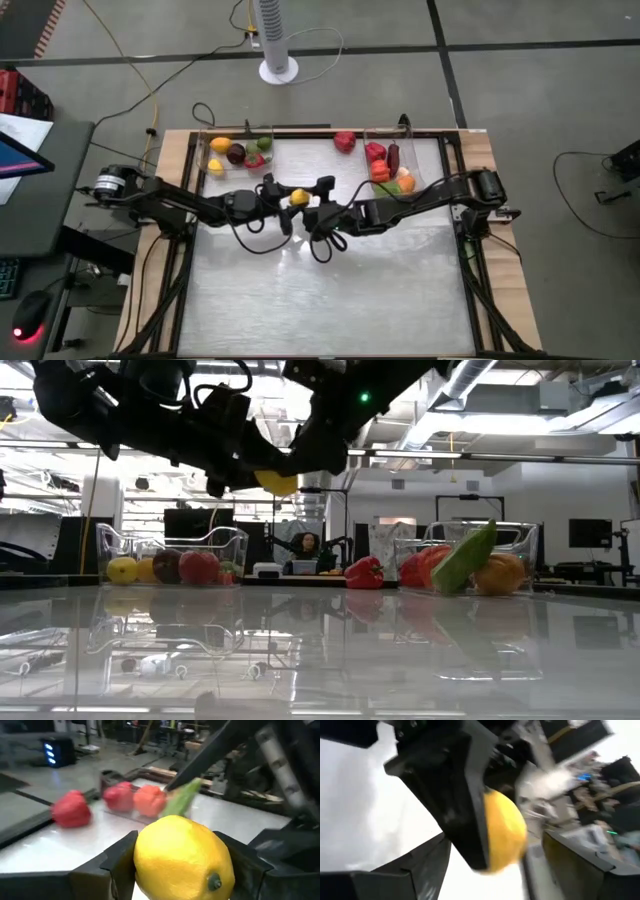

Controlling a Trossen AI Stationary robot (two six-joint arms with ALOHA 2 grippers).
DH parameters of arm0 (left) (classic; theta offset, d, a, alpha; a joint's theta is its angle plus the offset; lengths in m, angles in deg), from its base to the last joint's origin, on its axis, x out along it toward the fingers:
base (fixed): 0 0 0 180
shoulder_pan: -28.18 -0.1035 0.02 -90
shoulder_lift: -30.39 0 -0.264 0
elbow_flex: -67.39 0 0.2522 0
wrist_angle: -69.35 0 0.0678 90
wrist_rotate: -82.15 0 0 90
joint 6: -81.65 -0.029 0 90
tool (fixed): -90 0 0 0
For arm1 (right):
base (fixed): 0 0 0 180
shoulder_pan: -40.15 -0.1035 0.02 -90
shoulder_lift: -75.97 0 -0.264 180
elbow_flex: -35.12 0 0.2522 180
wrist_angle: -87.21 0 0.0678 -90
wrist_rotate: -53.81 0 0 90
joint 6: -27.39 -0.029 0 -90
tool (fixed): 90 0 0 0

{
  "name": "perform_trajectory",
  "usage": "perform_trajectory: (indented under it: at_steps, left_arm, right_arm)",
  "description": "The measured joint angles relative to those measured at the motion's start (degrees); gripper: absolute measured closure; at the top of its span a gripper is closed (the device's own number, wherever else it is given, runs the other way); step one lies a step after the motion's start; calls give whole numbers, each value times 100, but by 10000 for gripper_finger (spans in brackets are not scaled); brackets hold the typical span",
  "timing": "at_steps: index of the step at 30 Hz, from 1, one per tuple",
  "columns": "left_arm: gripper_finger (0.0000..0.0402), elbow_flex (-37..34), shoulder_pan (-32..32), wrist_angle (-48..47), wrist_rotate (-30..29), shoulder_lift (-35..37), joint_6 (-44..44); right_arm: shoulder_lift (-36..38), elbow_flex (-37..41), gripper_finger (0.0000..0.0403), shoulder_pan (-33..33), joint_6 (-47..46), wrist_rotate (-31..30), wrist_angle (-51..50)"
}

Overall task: Sort produce into baskets
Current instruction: Put the yellow lemon into the left transparent bin

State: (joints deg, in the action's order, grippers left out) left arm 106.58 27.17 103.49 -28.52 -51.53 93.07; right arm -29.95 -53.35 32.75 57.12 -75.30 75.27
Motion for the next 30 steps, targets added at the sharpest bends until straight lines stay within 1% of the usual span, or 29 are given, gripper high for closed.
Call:
perform_trajectory:
  at_steps: [3, 5, 7, 9, 12, 14, 17, 19, 22, 24, 25, 28, 30]
  left_arm:
    - [181, -14, -48, -539, -347, 380, -245]
    - [181, -26, -90, -985, -606, 667, -402]
    - [182, -26, -129, -1424, -924, 1051, -567]
    - [182, -15, -184, -1820, -1276, 1411, -691]
    - [180, -30, -286, -2795, -1848, 1950, -800]
    - [179, -19, -367, -3572, -2253, 2315, -771]
    - [178, -24, -554, -4393, -2656, 2686, -585]
    - [178, -26, -723, -4688, -2809, 2873, -528]
    - [178, -26, -1098, -4860, -2885, 2985, -588]
    - [178, -26, -1467, -4703, -2850, 2972, -753]
    - [177, -26, -1674, -4649, -2764, 2964, -873]
    - [176, -23, -2244, -4422, -2213, 2845, -1242]
    - [170, -26, -2531, -4392, -1787, 2792, -1286]
  right_arm:
    - [116, -2, 54, -128, 262, -762, -19]
    - [215, -19, 52, -220, 372, -1133, -21]
    - [374, -22, 51, -286, 420, -1380, -209]
    - [470, -22, 52, -314, 311, -1484, -404]
    - [686, -9, 55, -197, -180, -1425, -904]
    - [821, -13, 56, -9, -580, -1228, -1295]
    - [873, -12, 57, 348, -1053, -728, -1779]
    - [839, -9, 57, 587, -1251, -307, -1985]
    - [790, -9, 57, 907, -1473, 300, -2154]
    - [724, -11, 58, 1075, -1536, 596, -2142]
    - [708, -7, 58, 1140, -1536, 643, -2214]
    - [719, -8, 56, 1303, -1452, 646, -2172]
    - [738, -11, 51, 1449, -1324, 646, -2189]
